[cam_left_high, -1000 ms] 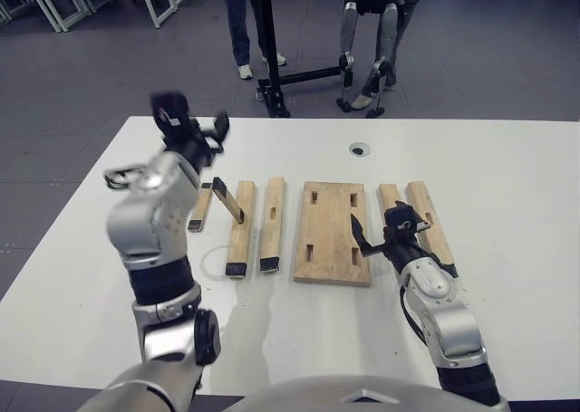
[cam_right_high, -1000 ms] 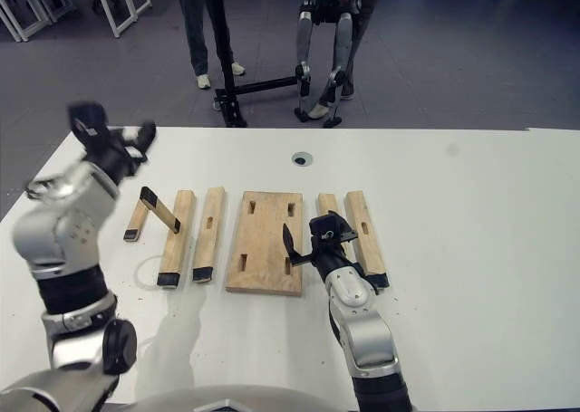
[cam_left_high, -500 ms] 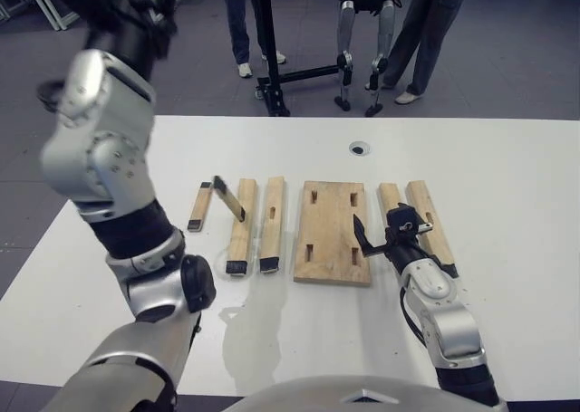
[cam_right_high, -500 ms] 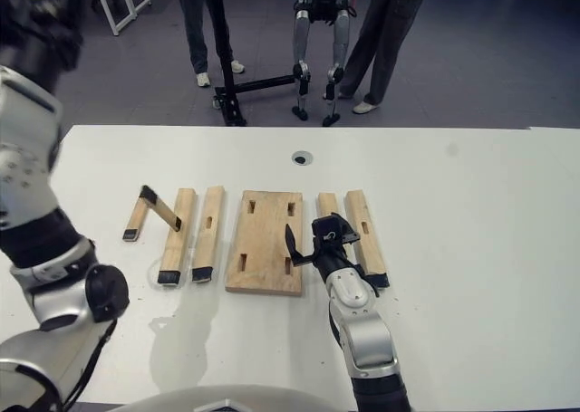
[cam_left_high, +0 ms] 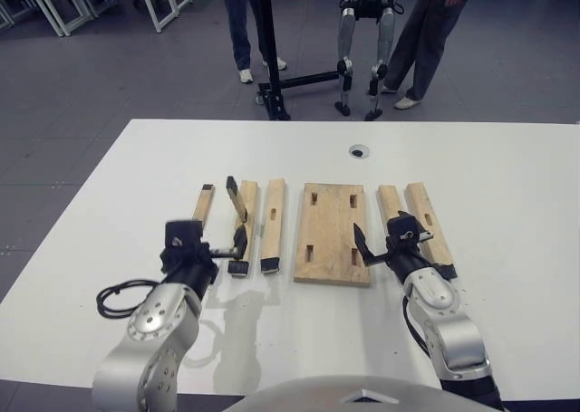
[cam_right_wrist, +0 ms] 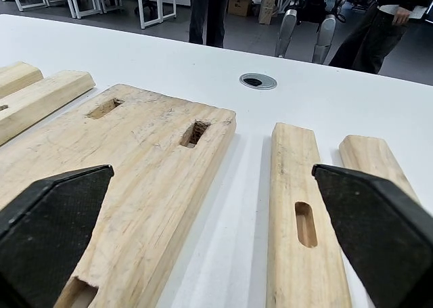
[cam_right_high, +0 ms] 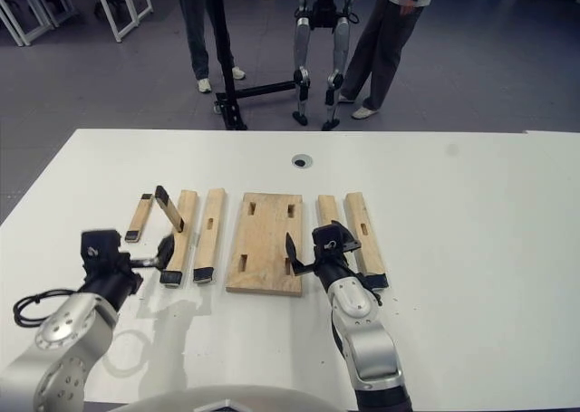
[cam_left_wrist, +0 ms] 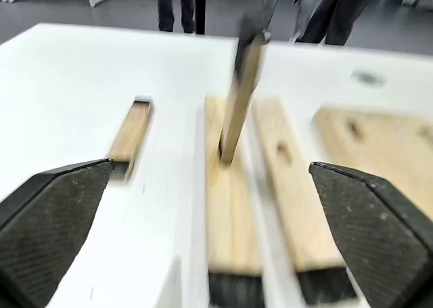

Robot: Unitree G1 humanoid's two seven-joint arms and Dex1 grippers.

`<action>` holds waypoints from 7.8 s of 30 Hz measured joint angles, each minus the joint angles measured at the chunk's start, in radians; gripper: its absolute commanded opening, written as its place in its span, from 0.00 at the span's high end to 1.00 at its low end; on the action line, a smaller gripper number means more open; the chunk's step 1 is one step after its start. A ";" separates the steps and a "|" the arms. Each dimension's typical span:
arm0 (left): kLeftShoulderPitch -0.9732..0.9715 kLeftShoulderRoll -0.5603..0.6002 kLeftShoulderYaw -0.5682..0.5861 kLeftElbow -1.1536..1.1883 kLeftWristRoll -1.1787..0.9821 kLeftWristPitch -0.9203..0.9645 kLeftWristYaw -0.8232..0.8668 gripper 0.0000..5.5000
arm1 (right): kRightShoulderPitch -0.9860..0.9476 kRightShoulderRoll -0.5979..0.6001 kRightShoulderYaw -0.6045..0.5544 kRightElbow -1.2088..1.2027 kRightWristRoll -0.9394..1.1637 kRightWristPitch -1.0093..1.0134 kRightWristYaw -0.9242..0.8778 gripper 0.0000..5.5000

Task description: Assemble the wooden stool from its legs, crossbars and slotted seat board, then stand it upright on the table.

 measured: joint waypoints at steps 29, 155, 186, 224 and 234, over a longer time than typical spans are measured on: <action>-0.077 -0.003 -0.131 0.580 0.186 -0.531 -0.169 0.40 | -0.175 -0.013 -0.141 -0.028 0.044 0.071 0.007 0.00; -0.776 0.459 -0.681 0.619 0.312 -0.370 -0.804 0.02 | -0.801 -0.355 -0.496 0.438 1.316 0.734 0.476 0.62; -0.738 0.692 -0.634 0.635 0.391 -0.492 -1.192 0.02 | -0.547 -0.427 -0.150 0.522 0.767 0.453 0.863 0.62; -0.700 0.650 -0.601 0.603 0.423 -0.456 -1.183 0.02 | -0.424 -0.403 0.048 0.394 0.432 -0.025 0.787 0.63; -0.692 0.639 -0.583 0.579 0.428 -0.448 -1.181 0.02 | -0.460 -0.421 0.057 0.479 0.485 -0.055 0.844 0.63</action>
